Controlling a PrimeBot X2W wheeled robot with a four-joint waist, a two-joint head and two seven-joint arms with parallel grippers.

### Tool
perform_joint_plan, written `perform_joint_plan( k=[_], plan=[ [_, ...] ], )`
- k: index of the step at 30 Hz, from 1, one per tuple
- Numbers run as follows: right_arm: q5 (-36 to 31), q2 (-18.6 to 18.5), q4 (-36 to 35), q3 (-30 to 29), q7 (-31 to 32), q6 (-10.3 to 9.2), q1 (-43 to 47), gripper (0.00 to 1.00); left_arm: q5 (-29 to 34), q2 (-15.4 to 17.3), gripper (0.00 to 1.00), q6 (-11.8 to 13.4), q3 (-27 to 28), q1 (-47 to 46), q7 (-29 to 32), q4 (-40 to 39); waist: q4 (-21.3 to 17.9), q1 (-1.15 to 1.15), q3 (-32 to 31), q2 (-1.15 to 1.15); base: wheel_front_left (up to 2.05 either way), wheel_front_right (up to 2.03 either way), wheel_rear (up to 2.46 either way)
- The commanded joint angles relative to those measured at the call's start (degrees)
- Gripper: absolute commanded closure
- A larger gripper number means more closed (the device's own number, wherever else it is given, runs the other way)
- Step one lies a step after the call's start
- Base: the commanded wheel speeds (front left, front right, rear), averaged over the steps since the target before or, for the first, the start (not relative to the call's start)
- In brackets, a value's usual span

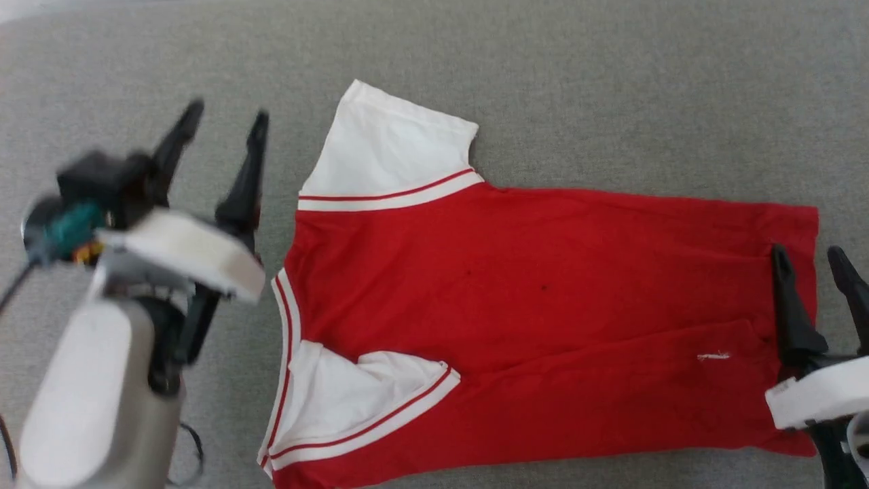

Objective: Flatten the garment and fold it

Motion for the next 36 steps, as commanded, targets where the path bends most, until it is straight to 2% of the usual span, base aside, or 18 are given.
perform_joint_plan(
  k=[1, 6, 10, 14, 19, 23, 29, 30, 31, 32, 36],
  plan=[
    [-0.3, 0.1, 0.3, 0.7, -0.6, -0.04, -1.7, 0.0, 0.7, 0.8, 0.0, -1.1, -0.9, -4.6, 1.6, 1.9, -1.2, -0.01, 3.4, 0.0, 0.0, 0.0, 0.0],
    [-0.4, 0.1, 1.2, 2.2, -1.7, -0.04, -3.8, 0.0, 1.5, 3.7, 0.0, -5.6, -5.6, -16.6, 8.5, 8.1, -2.5, -0.01, 6.9, 0.0, 0.0, 0.0, 0.0],
    [-0.3, 0.1, 2.1, 3.0, -2.5, -0.04, -4.8, 0.0, -0.6, 5.3, 0.0, -7.1, -9.3, -23.8, 15.2, 13.1, -3.9, -0.01, 8.9, 0.0, 0.0, 0.0, 0.0],
    [0.2, 0.1, 2.9, 3.8, -3.5, -0.04, -5.5, 0.0, -3.0, 7.6, 0.0, -7.6, -13.1, -28.3, 19.9, 16.7, -5.8, -0.01, 10.4, 0.0, 0.0, 0.0, 0.0],
    [0.6, 0.1, 3.3, 4.0, -4.1, -0.04, -5.8, 0.0, -6.5, 9.0, 0.0, -7.6, -15.6, -30.9, 23.6, 19.3, -7.4, -0.01, 11.8, 0.0, 0.0, 0.0, 0.0],
    [0.8, 0.1, 3.6, 4.0, -4.5, -0.04, -5.9, 0.0, -8.3, 10.4, 0.0, -7.7, -16.2, -32.4, 26.1, 21.8, -8.6, -0.01, 13.0, 0.0, 0.0, 0.0, 0.0],
    [1.0, 0.1, 3.8, 3.7, -4.7, -0.04, -5.8, 0.0, -11.0, 10.9, 0.0, -7.7, -16.9, -32.5, 30.2, 24.6, -9.3, -0.01, 13.8, 0.0, 0.0, 0.0, 0.0],
    [1.0, 0.1, 3.8, 3.6, -4.6, -0.04, -5.9, 0.0, -11.6, 10.9, 0.12, -7.7, -17.2, -32.2, 31.3, 24.9, -9.3, -0.01, 13.8, 0.0, 0.0, 0.0, 0.0],
    [1.0, 0.1, 3.7, 3.5, -4.5, -0.04, -5.9, 0.0, -12.2, 11.0, 0.93, -7.7, -17.6, -32.1, 32.1, 24.7, -9.3, -0.01, 13.8, 0.0, 0.0, 0.0, 0.0],
    [0.8, 0.1, 3.6, 3.4, -4.3, -0.04, -6.0, 0.0, -12.8, 11.0, 1.0, -7.7, -17.7, -31.9, 32.4, 24.6, -9.2, -0.01, 13.8, 0.0, 0.0, 0.0, 0.0],
    [-1.1, 0.1, 2.0, 3.0, -3.4, -0.04, -6.9, 0.0, -14.7, 11.1, 1.0, -7.7, -18.2, -31.1, 33.3, 23.8, -8.2, -0.01, 12.8, 0.0, 0.0, 0.0, 0.0]
  ],
)
